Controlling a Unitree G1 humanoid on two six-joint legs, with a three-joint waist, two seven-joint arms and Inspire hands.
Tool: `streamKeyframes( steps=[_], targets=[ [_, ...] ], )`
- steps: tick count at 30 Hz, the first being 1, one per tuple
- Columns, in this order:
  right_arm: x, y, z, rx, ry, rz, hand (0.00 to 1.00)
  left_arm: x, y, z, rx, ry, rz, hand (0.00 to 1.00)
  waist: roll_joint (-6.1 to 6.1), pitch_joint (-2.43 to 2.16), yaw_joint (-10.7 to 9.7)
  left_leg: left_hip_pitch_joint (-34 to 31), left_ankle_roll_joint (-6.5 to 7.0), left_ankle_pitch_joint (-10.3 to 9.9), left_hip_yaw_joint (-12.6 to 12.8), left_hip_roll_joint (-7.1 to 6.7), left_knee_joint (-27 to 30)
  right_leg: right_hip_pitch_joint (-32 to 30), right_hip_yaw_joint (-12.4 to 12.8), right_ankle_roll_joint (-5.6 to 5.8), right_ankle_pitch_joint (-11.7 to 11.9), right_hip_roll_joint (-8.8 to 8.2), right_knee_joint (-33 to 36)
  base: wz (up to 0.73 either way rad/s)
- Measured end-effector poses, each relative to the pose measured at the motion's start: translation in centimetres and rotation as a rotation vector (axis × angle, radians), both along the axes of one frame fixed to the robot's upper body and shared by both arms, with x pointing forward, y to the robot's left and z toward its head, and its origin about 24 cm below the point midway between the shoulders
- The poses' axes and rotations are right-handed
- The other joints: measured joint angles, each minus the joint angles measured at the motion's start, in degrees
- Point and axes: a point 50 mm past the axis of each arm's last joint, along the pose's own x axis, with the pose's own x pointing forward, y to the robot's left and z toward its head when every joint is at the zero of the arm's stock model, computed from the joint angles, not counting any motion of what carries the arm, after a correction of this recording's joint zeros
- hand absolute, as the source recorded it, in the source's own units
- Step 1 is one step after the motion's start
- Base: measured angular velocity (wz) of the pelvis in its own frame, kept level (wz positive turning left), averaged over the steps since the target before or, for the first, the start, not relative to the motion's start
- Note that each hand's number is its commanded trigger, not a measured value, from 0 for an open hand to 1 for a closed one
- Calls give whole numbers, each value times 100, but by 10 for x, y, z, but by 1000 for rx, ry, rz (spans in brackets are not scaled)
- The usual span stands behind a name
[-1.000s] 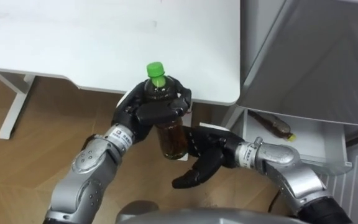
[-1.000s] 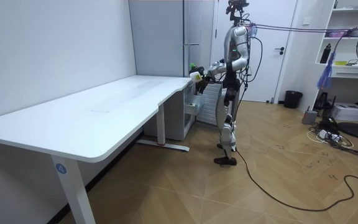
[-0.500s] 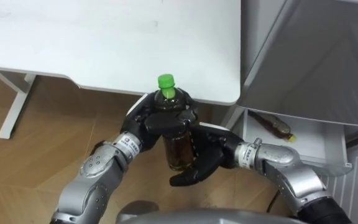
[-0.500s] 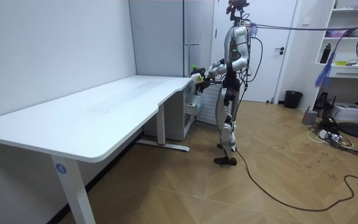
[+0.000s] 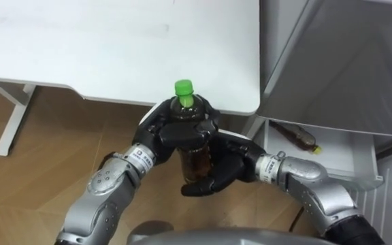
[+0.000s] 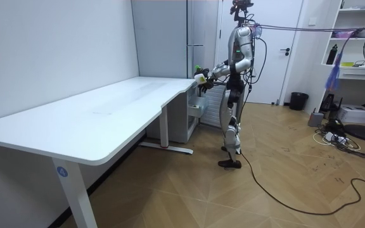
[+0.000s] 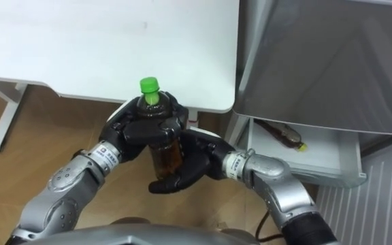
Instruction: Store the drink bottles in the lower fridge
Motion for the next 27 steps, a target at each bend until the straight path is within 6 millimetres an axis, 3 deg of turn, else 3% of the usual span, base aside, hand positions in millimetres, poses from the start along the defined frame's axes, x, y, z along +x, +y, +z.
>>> streamKeyframes(
  steps=[18, 20, 21, 22, 27],
  targets=[
    [-2, 2, -2, -33, -10, -2, 100, -3, -7, 0, -41, 2, -27, 99, -4, -20, -1, 6, 0, 0, -1, -24, 2, 4, 13, -1, 0, 1, 2, 0],
    [-2, 2, -2, -35, -9, -1, 100, -3, -8, -1, -42, 3, -30, 72, -4, -20, -1, 6, 0, 0, 0, -25, 1, 3, 13, 0, 0, 1, 2, 0],
    [-2, 3, -2, -34, -9, 0, 100, -3, -8, 0, -46, 4, -30, 51, -4, -19, -2, 7, 0, 0, -1, -25, -1, 2, 14, 0, 0, 1, 1, 0],
    [-2, 3, -2, -32, -11, 2, 100, -3, -8, -1, -57, 9, -27, 0, -4, -19, -2, 8, 0, 0, -1, -25, -2, 3, 15, 0, 0, 1, 1, 0],
    [-2, 3, -2, -42, -14, -7, 100, -4, -9, -1, -67, 11, -29, 0, -9, -17, -4, 7, 0, 0, -6, -26, -9, 0, 30, 0, 0, 1, -2, 0]
  ],
)
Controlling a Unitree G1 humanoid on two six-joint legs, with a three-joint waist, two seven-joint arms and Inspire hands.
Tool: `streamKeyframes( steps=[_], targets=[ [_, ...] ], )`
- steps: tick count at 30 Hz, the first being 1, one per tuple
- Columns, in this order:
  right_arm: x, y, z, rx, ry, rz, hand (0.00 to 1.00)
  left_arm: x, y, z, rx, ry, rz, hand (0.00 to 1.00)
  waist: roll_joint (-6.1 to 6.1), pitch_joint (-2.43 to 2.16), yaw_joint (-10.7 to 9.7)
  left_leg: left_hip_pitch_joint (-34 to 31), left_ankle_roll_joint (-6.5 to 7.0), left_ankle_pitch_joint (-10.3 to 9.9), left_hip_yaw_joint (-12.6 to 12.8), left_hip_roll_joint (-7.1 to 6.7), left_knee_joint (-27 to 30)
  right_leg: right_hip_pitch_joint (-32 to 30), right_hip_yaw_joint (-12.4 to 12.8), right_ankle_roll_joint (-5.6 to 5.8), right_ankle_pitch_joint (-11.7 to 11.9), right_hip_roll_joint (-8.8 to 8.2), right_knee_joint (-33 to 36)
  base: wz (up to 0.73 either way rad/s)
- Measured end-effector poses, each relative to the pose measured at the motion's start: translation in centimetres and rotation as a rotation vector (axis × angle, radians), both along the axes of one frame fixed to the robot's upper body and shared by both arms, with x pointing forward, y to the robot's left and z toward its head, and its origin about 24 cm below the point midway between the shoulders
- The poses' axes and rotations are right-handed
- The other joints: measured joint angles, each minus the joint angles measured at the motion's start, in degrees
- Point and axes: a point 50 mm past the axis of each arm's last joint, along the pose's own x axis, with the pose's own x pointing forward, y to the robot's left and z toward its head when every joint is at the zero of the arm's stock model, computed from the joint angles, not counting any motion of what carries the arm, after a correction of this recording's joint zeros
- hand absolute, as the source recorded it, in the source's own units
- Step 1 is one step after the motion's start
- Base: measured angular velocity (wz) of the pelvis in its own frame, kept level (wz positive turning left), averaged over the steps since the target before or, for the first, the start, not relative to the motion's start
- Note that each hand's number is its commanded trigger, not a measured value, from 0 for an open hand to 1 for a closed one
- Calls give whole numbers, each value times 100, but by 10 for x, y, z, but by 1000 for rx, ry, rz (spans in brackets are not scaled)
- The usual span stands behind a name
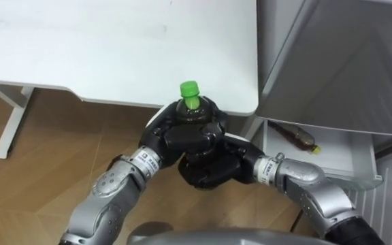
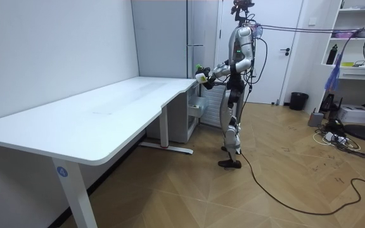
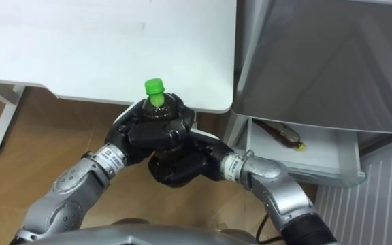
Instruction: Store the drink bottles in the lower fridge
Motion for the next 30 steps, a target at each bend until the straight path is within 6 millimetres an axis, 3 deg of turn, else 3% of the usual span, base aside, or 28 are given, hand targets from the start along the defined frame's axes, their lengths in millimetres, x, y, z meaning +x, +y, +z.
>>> streamKeyframes(
  steps=[13, 20, 25, 30],
  targets=[
    [1, -1, 1, 4, -9, -10, 100, 2, 1, 2, 2, -18, 12, 0, -43, 4, -1, 4, 0, 0, 18, 3, -53, -19, 16, 0, 0, 4, -8, 0],
    [2, -1, 3, 12, -29, -20, 100, 4, 1, 5, -1, -35, 20, 0, -68, 7, -13, 3, 0, 1, 17, -5, -10, -12, 151, 0, 0, 4, -14, 0],
    [6, -1, 7, 46, -54, -49, 100, 14, -1, 17, 19, -98, 12, 0, -15, 37, 0, -16, 0, 0, 26, -4, 19, -8, 148, -4, 3, 7, -15, 0],
    [2, -4, 7, 82, -39, -37, 100, 26, 4, 43, 82, -244, 18, 0, 51, 9, 20, 1, -1, -1, 10, 5, -3, 6, 133, -14, 9, 14, -7, 0]
  ],
)
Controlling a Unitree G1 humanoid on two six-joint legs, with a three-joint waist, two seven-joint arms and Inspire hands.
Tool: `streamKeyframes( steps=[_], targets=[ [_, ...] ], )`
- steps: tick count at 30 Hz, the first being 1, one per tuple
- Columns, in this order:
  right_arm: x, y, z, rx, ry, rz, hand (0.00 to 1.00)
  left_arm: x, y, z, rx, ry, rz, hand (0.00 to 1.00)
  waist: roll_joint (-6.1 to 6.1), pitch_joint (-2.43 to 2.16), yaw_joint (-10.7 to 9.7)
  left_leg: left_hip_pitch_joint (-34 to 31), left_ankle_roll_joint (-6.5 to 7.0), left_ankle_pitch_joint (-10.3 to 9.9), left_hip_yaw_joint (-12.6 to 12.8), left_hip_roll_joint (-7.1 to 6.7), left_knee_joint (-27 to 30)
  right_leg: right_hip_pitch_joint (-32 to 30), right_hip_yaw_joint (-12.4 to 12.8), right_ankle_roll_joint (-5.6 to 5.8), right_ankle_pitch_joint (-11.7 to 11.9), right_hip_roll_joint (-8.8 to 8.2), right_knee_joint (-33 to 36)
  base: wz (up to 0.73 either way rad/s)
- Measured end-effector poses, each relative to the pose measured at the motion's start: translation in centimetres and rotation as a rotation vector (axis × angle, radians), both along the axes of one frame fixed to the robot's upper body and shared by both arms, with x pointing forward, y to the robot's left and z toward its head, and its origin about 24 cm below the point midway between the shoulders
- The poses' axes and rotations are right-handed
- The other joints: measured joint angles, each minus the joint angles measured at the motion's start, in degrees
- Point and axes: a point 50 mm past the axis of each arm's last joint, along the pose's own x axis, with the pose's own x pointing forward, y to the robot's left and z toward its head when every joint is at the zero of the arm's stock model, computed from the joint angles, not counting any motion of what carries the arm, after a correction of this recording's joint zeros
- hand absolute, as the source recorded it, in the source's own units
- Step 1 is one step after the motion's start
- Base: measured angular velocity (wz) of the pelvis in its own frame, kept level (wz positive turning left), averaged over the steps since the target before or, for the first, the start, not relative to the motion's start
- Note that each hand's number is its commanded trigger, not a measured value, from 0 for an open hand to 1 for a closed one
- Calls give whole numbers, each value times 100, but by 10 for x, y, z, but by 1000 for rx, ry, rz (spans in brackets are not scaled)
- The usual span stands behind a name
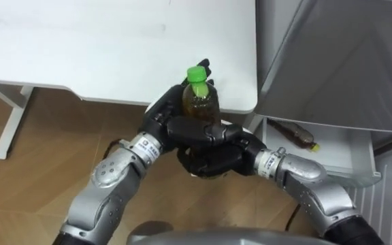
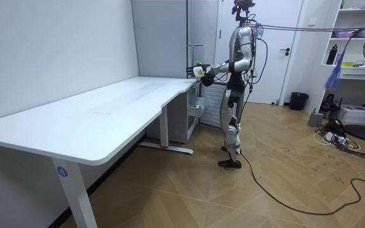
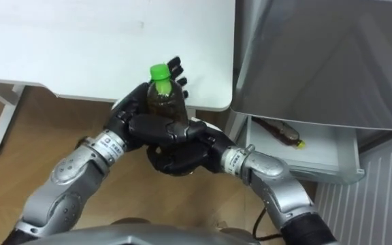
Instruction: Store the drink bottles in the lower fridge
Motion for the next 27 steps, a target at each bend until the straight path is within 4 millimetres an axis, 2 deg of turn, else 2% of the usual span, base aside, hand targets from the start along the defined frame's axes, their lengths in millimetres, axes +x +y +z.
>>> streamKeyframes(
  steps=[6, 11, 14, 20, 25, 27],
  targets=[
    [-14, -3, -8, -11, 52, 63, 100, 9, 1, 36, -45, -183, 5, 0, 17, -1, 58, 74, 0, 3, -5, -5, 8, 49, 8, 0, 0, -5, -2, -1],
    [-13, -4, -7, -8, 48, 63, 100, 12, 2, 48, -54, -240, 6, 0, 23, 1, 113, 97, 0, 3, 1, 31, -11, 55, 10, 0, 0, 0, -4, -1],
    [-13, -10, -7, -28, 46, 67, 100, 18, 14, 62, -54, -318, 78, 0, 29, 3, 147, 129, -1, 3, 26, 4, -14, 94, 16, 0, 0, 7, -12, 0],
    [-17, -22, -9, -63, 42, 33, 100, 18, 44, 94, -57, -481, 279, 0, 71, 7, 176, 208, -2, 3, 17, 27, -78, 215, 4, 1, 1, 7, -101, 0],
    [-18, -32, -9, -88, 33, 8, 100, 16, 70, 110, -10, -571, 473, 0, 249, -15, 347, 254, -3, 4, 48, -3, -104, 245, 7, 2, 0, 12, -103, -2],
    [-17, -35, -8, -88, 29, -3, 100, 15, 82, 113, 0, -577, 564, 0, 272, -17, 399, 274, -14, 12, 46, -2, -133, 244, 9, 1, 0, 16, -107, 0]
  ],
)
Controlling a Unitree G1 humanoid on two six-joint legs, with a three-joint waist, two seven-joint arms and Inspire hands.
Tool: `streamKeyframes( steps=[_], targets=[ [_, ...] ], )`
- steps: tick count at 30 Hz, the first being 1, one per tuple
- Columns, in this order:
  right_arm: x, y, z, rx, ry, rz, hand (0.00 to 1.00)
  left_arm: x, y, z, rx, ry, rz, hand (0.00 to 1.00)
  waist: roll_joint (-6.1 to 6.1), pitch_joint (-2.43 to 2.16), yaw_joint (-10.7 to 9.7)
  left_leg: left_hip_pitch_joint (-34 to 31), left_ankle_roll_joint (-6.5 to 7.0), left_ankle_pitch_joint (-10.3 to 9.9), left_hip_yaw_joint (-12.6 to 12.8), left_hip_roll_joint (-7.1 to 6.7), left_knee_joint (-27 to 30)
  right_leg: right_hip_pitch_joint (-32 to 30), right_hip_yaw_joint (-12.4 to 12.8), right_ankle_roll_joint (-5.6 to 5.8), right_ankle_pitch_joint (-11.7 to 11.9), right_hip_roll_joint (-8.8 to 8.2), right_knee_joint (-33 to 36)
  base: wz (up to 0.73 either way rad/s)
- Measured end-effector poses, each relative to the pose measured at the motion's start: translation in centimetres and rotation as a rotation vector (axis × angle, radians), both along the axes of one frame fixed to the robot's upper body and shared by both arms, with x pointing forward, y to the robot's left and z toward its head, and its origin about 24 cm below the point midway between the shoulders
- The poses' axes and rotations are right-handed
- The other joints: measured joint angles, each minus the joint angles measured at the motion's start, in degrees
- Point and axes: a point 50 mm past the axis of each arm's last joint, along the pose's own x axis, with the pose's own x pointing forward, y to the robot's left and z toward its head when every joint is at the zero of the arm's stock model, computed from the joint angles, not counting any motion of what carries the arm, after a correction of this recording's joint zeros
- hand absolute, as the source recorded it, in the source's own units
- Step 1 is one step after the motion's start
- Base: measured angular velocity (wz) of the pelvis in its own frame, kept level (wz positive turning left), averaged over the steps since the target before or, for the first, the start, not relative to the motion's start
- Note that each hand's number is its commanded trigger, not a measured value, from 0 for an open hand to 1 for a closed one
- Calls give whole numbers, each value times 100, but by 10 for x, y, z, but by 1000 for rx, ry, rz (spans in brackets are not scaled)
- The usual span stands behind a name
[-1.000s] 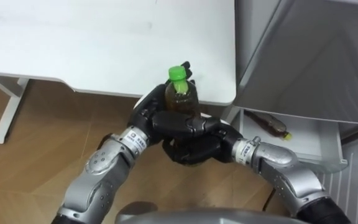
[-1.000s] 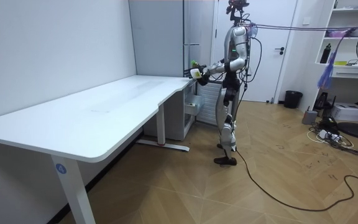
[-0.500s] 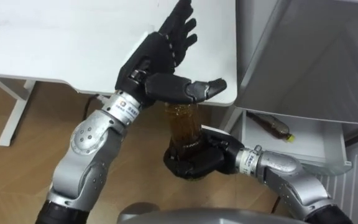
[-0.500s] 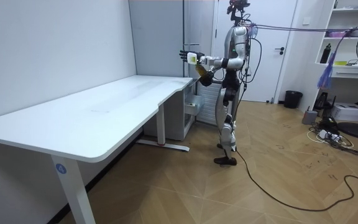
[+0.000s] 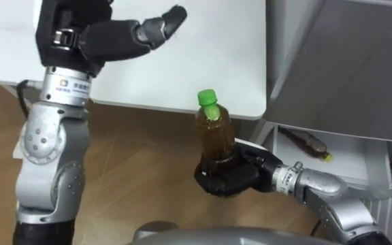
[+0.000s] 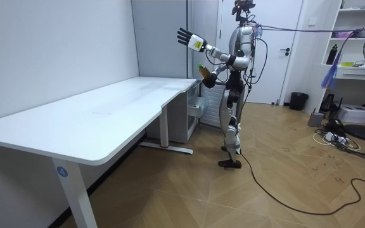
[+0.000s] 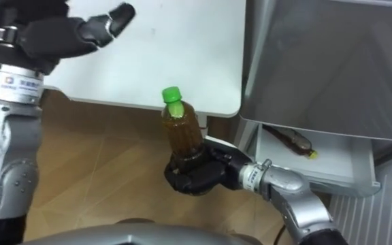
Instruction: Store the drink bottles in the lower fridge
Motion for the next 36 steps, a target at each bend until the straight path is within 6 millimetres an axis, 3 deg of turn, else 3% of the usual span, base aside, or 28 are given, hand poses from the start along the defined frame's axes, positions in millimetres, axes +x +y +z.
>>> streamKeyframes(
  steps=[6, 9, 12, 13, 16, 17, 19, 22, 30, 36],
  targets=[
    [-4, -13, -2, -25, 9, -52, 100, -8, 40, 4, 9, -11, 321, 0, -50, 1, 317, 133, -14, 26, 19, 9, -81, 65, -39, 0, 0, 1, -7, -4],
    [-15, -14, -8, -34, 46, -78, 100, -12, 62, -9, -49, 34, 484, 0, -102, -22, 445, 227, -14, 26, 16, 8, -150, 126, -90, 2, -1, 0, -26, 0],
    [-16, -14, -9, -54, 52, -89, 100, -13, 81, -40, -174, 172, 601, 0, -145, -46, 598, 270, -14, 26, 22, 13, -168, 174, -97, 1, -1, -1, -81, -1],
    [-15, -14, -8, -55, 43, -90, 100, -15, 86, -57, -207, 245, 641, 0, -127, -35, 681, 298, -14, 26, 35, 30, -177, 184, -95, 1, -1, 1, -85, -5],
    [-15, -9, -8, -48, 43, -79, 100, -27, 97, -104, -280, 451, 735, 0, -172, -59, 716, 323, -14, 26, 34, 39, -211, 172, -136, 1, -1, 3, -85, -1],
    [-16, -7, -9, -47, 46, -71, 100, -32, 99, -114, -281, 501, 757, 0, -174, -59, 720, 338, -16, 27, 33, 40, -232, 177, -145, 1, -1, 7, -84, -3],
    [-19, 1, -11, -46, 63, -51, 100, -55, 98, -157, -321, 715, 826, 0, -208, -53, 699, 373, -18, 27, 36, 40, -261, 183, -140, 1, -1, 16, -84, -4],
    [-17, 10, -12, -50, 74, -43, 100, -73, 92, -191, -332, 906, 858, 0, -317, -28, 701, 318, -21, 28, 35, 34, -262, 162, -135, -1, 1, 27, -86, 0],
    [-13, 13, -12, -51, 91, -28, 100, -104, 88, -233, -363, 1144, 867, 0, -353, -19, 705, 287, -20, 27, 39, 35, -283, 140, -162, -1, 1, 21, -94, 0],
    [-12, 12, -14, -57, 119, -31, 100, -147, 72, -273, -351, 1444, 781, 0, -316, -14, 666, 289, -25, 24, 129, 39, -300, 117, -133, -1, 0, 34, -95, -6]
  ],
)
